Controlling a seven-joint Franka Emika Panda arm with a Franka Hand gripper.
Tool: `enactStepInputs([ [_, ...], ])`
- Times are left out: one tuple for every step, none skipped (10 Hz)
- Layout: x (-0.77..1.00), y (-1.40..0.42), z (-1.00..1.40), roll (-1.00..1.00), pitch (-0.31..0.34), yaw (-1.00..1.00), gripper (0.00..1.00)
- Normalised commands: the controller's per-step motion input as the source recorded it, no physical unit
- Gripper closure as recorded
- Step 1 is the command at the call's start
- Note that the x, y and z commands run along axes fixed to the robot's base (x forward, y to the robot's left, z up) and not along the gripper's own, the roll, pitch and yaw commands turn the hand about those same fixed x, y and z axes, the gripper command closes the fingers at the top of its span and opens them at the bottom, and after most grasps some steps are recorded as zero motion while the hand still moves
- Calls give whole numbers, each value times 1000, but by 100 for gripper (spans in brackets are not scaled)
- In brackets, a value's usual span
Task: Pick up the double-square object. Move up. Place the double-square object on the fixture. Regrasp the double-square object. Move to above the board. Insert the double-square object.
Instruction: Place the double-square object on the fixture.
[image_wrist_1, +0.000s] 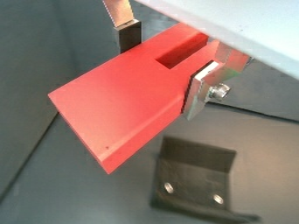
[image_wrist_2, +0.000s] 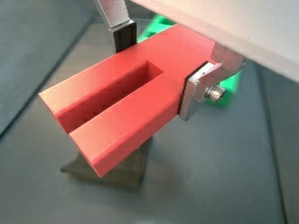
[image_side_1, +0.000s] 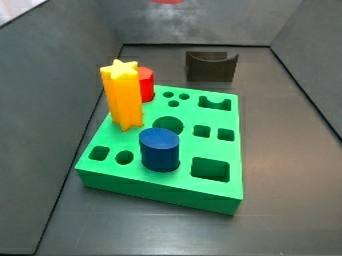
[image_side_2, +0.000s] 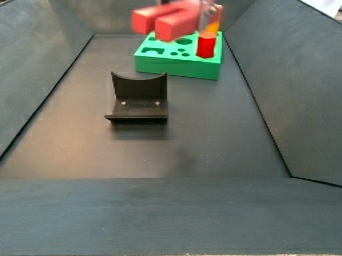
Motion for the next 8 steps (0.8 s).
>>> enactStepInputs([
  [1000, -770, 117, 180, 125, 1000, 100],
  [1000, -628, 93, 186, 141, 1000, 100],
  [1000, -393, 62, 201, 160, 1000, 100],
  [964, -246, 48, 205, 175, 1000, 100],
  [847, -136, 26, 224, 197, 1000, 100],
  [791, -105, 21, 230, 190, 936, 100],
  [677, -64, 17, 187, 141, 602, 100],
  [589, -35, 11, 152, 104, 382, 100],
])
